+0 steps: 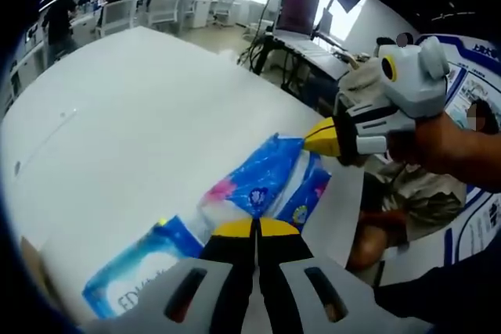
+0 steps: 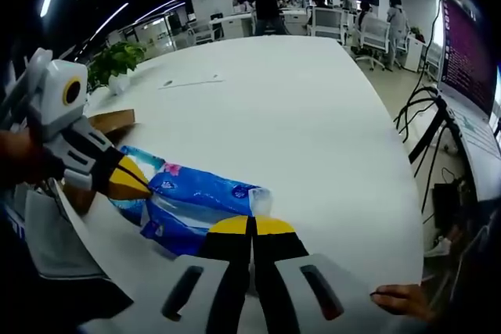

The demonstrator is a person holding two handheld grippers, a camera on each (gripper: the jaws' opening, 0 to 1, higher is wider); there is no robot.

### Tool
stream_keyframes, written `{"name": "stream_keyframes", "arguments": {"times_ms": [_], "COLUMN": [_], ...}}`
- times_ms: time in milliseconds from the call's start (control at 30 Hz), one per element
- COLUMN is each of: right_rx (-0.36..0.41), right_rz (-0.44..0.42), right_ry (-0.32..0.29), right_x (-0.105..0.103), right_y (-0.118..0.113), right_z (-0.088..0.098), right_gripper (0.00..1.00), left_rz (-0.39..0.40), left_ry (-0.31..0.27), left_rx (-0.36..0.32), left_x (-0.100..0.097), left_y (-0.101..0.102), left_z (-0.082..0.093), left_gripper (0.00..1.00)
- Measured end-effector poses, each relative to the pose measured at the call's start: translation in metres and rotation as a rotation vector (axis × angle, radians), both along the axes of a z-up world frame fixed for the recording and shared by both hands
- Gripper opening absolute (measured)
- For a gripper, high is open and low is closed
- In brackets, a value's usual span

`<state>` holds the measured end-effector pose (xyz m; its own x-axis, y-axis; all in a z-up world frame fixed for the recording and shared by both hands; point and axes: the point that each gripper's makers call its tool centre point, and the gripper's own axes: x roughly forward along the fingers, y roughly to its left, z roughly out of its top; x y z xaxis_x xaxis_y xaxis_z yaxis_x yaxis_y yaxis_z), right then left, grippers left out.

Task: Operate the shoe box by opening the lid, removing the specified soft item, and placing it in the target area until the item is outside and the box remains undamaged.

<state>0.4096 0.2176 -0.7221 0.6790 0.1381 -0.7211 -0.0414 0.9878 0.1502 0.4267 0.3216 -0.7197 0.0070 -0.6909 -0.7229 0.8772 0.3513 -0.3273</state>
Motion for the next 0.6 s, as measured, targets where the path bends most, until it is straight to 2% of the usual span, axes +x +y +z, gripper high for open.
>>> {"name": "stream_keyframes", "arguments": {"times_ms": [600], "right_rx": [-0.002], "right_rz": [0.028], "right_ry": [0.036], "right_x": [0.002], "right_y": [0.0], "right_z": [-0.025], "right_gripper": [0.0], "left_rz": [0.025], "left_ry": [0.028], "left_rx": [0.034], "left_x": [0.003], "left_y": [0.0], "left_z": [-0.022], "left_gripper": [0.0]}}
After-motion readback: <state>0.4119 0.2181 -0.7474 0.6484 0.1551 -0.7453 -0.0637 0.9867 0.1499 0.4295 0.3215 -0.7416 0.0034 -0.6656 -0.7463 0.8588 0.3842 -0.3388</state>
